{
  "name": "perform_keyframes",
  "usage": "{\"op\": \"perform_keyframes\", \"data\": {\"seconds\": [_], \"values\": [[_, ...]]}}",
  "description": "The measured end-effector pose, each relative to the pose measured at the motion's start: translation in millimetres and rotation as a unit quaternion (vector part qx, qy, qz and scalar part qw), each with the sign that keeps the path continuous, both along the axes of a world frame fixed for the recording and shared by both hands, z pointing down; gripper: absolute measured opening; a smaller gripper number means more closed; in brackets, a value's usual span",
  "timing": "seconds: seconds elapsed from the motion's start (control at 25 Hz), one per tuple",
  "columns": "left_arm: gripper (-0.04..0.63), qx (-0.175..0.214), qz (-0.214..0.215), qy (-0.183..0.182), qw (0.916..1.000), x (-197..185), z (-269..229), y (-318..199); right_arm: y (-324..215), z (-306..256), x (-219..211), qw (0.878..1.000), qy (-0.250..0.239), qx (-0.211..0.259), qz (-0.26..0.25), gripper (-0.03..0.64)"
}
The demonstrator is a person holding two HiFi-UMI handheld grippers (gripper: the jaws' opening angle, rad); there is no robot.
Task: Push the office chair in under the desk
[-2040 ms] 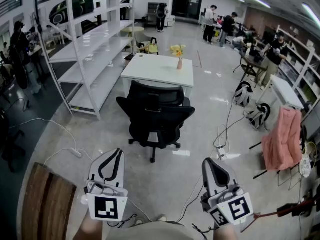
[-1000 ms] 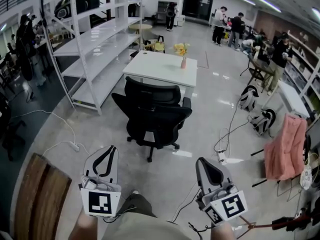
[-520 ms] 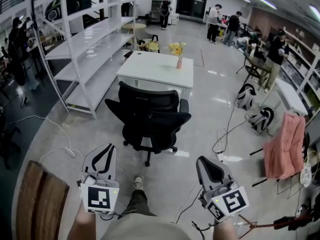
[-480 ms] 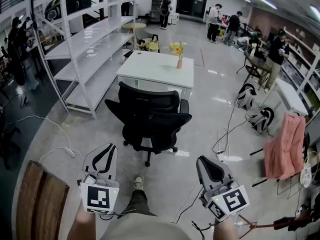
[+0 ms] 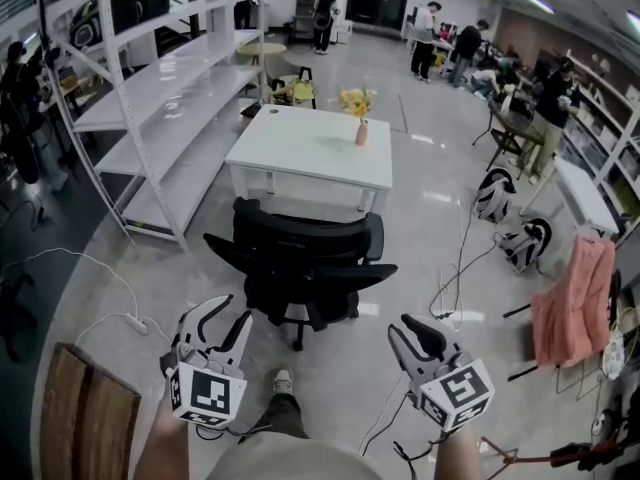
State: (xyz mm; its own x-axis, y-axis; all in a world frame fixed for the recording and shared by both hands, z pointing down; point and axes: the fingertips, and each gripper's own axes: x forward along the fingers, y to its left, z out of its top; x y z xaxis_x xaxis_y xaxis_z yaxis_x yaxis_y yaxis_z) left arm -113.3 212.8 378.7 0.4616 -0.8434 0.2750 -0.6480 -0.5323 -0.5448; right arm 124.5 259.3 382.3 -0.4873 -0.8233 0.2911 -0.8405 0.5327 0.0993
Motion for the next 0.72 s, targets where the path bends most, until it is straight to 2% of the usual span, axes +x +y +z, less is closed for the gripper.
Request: {"op": "perform_keyframes", "data": {"seconds": [0.16, 0.4, 0.56, 0.72], "values": [[0.187, 0.004, 0.043, -0.070, 0.9966, 7, 13, -45, -45, 12, -6, 0.999, 0.035, -0.027, -0.019, 0.134], [0.206, -0.052, 0.080, -0.125, 0.9875, -3, 50, -107, -107, 31, -13, 0.995, 0.077, -0.063, -0.031, 0.184], [0.235, -0.088, 0.108, -0.154, 0.9783, -11, 74, -143, -139, 55, -22, 0.986, 0.116, -0.105, -0.064, 0.230], [0.250, -0.123, 0.136, -0.186, 0.9653, -19, 101, -167, -159, 91, -29, 0.969, 0.154, -0.164, -0.100, 0.263]]}}
